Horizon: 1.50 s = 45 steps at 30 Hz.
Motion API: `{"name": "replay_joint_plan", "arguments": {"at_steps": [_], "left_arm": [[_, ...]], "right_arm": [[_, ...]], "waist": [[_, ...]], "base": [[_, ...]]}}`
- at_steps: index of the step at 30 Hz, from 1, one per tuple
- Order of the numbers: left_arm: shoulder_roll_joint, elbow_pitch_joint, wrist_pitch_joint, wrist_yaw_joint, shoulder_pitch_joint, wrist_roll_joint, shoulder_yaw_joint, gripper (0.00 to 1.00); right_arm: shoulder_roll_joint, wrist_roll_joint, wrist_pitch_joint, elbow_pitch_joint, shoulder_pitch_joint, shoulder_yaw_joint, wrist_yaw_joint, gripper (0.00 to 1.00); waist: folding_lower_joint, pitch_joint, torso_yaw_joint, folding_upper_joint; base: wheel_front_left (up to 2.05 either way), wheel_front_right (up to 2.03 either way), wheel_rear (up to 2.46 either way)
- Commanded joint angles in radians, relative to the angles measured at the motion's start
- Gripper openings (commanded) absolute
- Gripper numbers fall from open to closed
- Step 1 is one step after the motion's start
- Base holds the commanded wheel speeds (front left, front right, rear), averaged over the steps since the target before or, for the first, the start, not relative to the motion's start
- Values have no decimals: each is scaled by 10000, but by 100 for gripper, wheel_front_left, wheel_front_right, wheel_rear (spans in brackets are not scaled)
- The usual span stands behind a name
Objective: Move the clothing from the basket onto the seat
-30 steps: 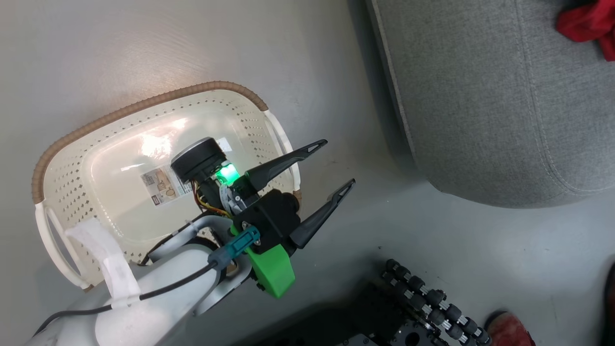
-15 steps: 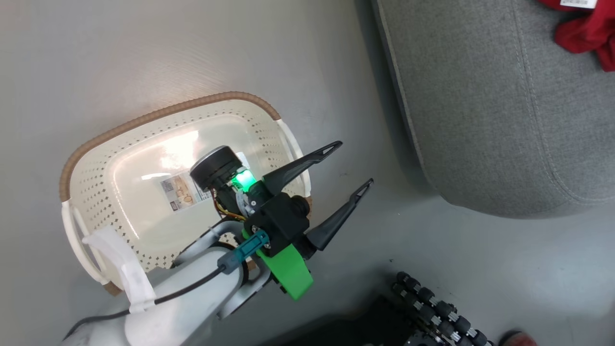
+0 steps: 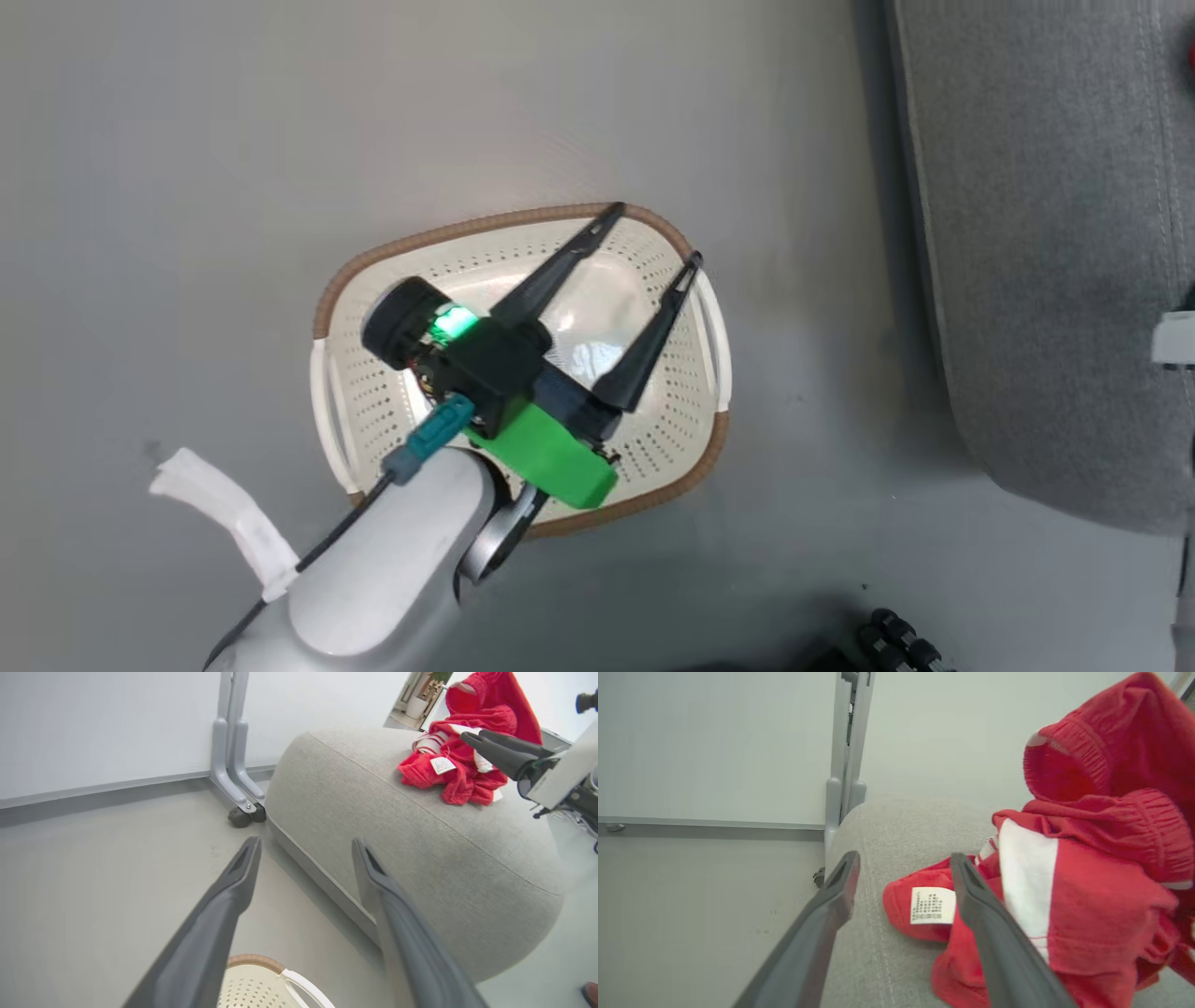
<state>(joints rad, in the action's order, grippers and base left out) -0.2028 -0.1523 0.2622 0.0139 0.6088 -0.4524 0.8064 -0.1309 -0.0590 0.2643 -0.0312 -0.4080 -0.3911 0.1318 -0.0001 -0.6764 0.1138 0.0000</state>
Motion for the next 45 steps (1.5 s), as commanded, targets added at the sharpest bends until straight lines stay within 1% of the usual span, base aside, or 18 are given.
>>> {"name": "replay_joint_plan", "arguments": {"at_steps": [1, 4, 5, 8, 13, 16, 21, 29, 32, 35, 39, 45], "left_arm": [[37, 29, 27, 55, -407, 144, -364, 100], [130, 97, 29, 169, -1033, 392, -1437, 100], [246, 152, 30, 228, -1545, 494, -2134, 100], [363, 107, 19, 337, -2320, 701, -3039, 100], [732, 135, 18, 507, -3707, 1003, -4480, 100], [923, 194, 20, 627, -4471, 1179, -5092, 100], [1163, 243, 21, 899, -5625, 1300, -5781, 100], [1465, 1401, 20, 982, -7243, 1749, -7028, 100], [1514, 1783, 20, 993, -7882, 1960, -7298, 100], [1516, 2017, 20, 945, -8353, 2072, -7412, 100], [1518, 2170, 20, 932, -8760, 1956, -7520, 100], [1520, 2040, 20, 967, -8927, 1957, -7510, 100]], "right_arm": [[-35, 48, 0, -65, 189, 254, -22, 100], [26, -160, 0, -292, 334, 1084, -21, 100], [51, -285, 0, -403, 451, 1634, -22, 100], [28, -509, 0, -529, 722, 2413, -21, 100], [152, -846, 0, -547, 1441, 3223, -21, 100], [194, -961, 0, -516, 1967, 3501, -21, 100], [264, -1173, 0, -554, 3045, 3866, -21, 100], [271, -1298, 0, -375, 4289, 4084, -21, 100], [271, -1383, 0, -253, 4586, 4201, -21, 100], [217, -1447, 0, -177, 4845, 4425, -21, 100], [127, -1415, -1, -93, 5089, 4666, -21, 100], [125, -1341, -1, -13, 5294, 4628, -21, 100]], "waist": [[1, 1332, -1159, 0], [1, 1944, -1389, 0], [1, 2358, -1482, 0], [1, 3019, -1553, 0], [1, 4327, -1464, 0], [1, 5025, -1363, 0], [1, 6078, -1191, 0], [1, 7017, -892, 0], [1, 7298, -770, 0], [1, 7480, -699, 0], [1, 7577, -689, 0], [1, 7621, -865, 0]], "base": [[0, 0, 0], [0, 0, 0], [0, 0, 0], [0, 0, 0], [0, 0, 0], [0, 0, 0], [0, 0, 0], [0, 0, 0], [0, 0, 0], [0, 0, 0], [0, 0, 0], [0, 0, 0]]}}
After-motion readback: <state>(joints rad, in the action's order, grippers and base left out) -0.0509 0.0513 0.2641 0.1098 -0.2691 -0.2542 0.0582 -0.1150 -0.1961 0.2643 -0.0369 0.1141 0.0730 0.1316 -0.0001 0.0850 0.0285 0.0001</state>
